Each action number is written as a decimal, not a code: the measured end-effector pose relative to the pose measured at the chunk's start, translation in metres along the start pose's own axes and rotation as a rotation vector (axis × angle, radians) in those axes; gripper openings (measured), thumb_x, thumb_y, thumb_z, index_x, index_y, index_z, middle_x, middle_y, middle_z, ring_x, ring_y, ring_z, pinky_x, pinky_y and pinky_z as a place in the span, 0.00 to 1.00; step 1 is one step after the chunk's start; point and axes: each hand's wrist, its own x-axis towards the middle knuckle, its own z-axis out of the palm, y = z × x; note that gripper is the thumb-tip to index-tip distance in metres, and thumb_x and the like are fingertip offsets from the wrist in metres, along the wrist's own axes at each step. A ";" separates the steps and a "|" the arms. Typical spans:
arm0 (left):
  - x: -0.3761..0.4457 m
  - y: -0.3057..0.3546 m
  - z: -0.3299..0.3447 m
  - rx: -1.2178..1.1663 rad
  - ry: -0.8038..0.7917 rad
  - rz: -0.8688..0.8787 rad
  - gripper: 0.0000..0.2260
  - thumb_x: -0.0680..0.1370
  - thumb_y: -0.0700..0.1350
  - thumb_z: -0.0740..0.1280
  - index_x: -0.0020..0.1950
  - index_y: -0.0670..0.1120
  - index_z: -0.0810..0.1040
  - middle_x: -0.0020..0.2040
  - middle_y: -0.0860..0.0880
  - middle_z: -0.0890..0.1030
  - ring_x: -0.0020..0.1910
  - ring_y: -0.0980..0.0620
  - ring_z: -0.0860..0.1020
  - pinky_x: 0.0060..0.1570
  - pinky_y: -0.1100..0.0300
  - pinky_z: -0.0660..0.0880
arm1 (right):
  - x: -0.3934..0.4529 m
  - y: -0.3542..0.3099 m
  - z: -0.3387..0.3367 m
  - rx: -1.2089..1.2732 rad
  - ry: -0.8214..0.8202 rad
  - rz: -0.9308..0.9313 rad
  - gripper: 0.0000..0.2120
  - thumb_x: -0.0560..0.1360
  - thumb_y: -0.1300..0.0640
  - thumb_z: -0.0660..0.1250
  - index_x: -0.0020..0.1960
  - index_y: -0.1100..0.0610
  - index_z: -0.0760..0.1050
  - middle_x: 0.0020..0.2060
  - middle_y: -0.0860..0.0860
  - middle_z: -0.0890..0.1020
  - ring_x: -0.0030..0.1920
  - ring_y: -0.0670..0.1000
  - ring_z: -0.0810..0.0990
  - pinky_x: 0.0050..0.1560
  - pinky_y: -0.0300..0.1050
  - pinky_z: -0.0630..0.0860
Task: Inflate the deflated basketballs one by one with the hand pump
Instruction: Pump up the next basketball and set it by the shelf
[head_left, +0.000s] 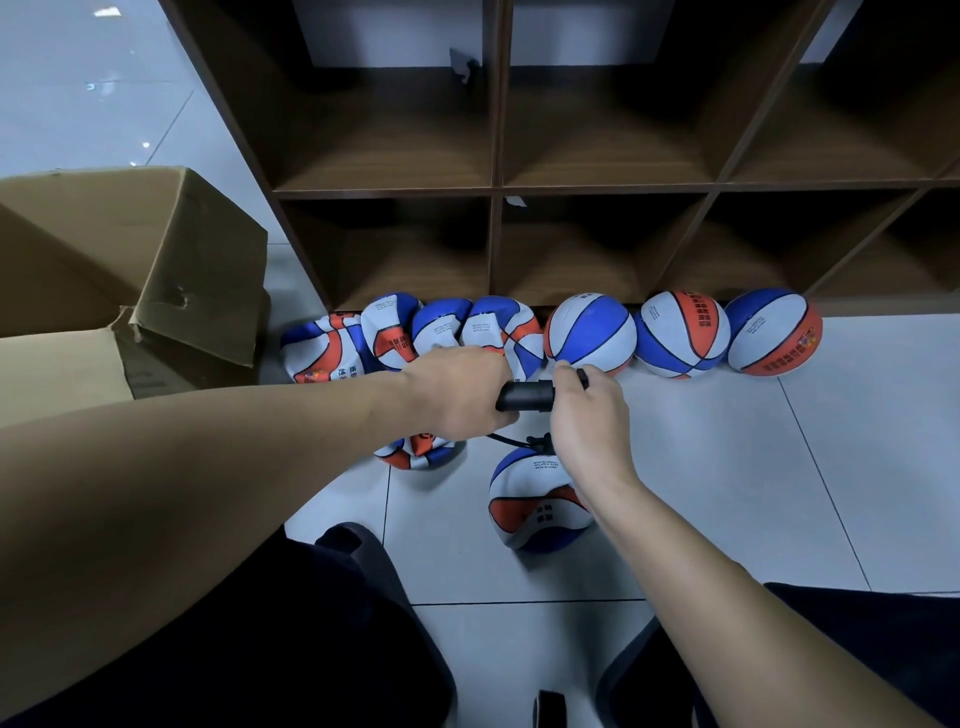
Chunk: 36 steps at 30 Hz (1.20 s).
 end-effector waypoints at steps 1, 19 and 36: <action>0.000 0.000 0.000 0.006 -0.006 0.004 0.12 0.82 0.57 0.67 0.43 0.52 0.79 0.36 0.51 0.81 0.36 0.48 0.80 0.33 0.56 0.67 | 0.000 0.001 0.002 -0.002 -0.009 0.002 0.16 0.85 0.47 0.61 0.42 0.55 0.73 0.38 0.49 0.78 0.40 0.53 0.76 0.45 0.53 0.75; 0.000 -0.040 -0.005 -0.002 -0.033 -0.018 0.09 0.81 0.57 0.70 0.46 0.54 0.78 0.37 0.51 0.81 0.37 0.50 0.80 0.40 0.50 0.79 | 0.034 0.001 -0.055 0.227 0.108 0.219 0.14 0.79 0.61 0.63 0.36 0.51 0.67 0.24 0.41 0.65 0.30 0.50 0.61 0.27 0.41 0.62; -0.002 0.001 -0.004 -0.024 0.057 -0.014 0.12 0.82 0.56 0.66 0.41 0.52 0.77 0.35 0.51 0.80 0.34 0.49 0.79 0.32 0.56 0.72 | 0.002 -0.006 -0.014 0.063 0.052 -0.003 0.18 0.85 0.52 0.63 0.37 0.53 0.66 0.32 0.48 0.70 0.33 0.51 0.68 0.38 0.48 0.67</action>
